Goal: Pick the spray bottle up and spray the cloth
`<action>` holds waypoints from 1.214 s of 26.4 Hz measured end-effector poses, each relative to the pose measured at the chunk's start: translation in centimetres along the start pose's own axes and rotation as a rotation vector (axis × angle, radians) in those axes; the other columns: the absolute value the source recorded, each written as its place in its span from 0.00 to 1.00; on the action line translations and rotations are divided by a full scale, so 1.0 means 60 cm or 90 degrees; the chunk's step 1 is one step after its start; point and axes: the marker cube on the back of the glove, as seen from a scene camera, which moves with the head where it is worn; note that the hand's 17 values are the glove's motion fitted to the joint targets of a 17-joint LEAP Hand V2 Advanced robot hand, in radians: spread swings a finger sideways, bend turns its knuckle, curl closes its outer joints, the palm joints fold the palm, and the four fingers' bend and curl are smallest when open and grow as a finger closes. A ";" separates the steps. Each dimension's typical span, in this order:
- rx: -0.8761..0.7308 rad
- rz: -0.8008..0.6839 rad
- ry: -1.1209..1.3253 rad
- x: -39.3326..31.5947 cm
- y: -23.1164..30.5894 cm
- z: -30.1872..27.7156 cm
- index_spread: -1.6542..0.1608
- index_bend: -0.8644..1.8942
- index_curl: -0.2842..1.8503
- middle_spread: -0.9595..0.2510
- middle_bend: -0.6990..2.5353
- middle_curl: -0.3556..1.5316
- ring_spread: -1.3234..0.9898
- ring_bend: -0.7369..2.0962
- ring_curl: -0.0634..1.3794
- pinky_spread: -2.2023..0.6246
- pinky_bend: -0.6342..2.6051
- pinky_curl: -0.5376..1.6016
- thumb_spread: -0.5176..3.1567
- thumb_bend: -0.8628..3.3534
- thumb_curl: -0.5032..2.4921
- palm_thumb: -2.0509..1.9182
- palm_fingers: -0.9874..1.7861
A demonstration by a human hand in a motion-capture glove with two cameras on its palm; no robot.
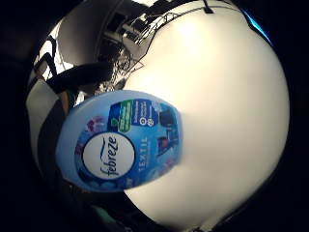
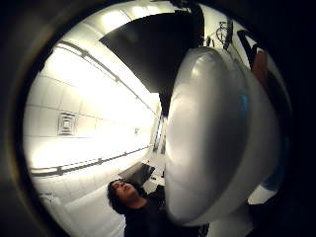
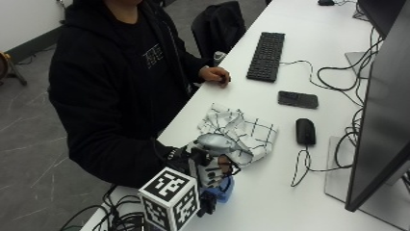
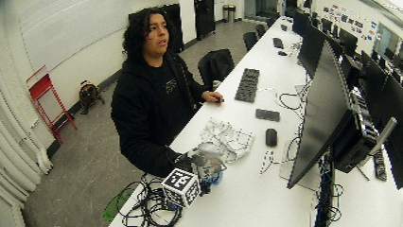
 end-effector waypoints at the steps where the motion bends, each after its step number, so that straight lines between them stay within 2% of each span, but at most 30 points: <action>1: 0.036 -0.001 0.005 0.000 -0.001 0.003 0.74 0.35 0.25 0.61 0.33 0.41 0.47 0.47 0.32 0.71 0.32 0.42 0.36 0.21 0.31 0.73 0.84; 8: 0.241 -0.039 0.059 -0.006 -0.046 0.029 0.75 0.41 0.29 0.61 0.37 0.45 0.47 0.50 0.35 0.68 0.33 0.44 0.30 0.20 0.34 0.75 0.89; 13: 0.226 -0.042 0.089 -0.006 -0.014 0.007 0.75 0.43 0.31 0.61 0.40 0.47 0.47 0.51 0.37 0.67 0.33 0.44 0.28 0.20 0.36 0.75 0.89; 24: 0.222 -0.039 0.092 -0.007 -0.013 0.006 0.75 0.45 0.35 0.62 0.42 0.49 0.47 0.53 0.39 0.67 0.34 0.45 0.25 0.20 0.38 0.75 0.87; 32: 0.145 -0.024 0.101 -0.042 0.012 -0.017 0.76 0.46 0.37 0.62 0.42 0.49 0.48 0.54 0.39 0.67 0.35 0.45 0.24 0.20 0.40 0.75 0.86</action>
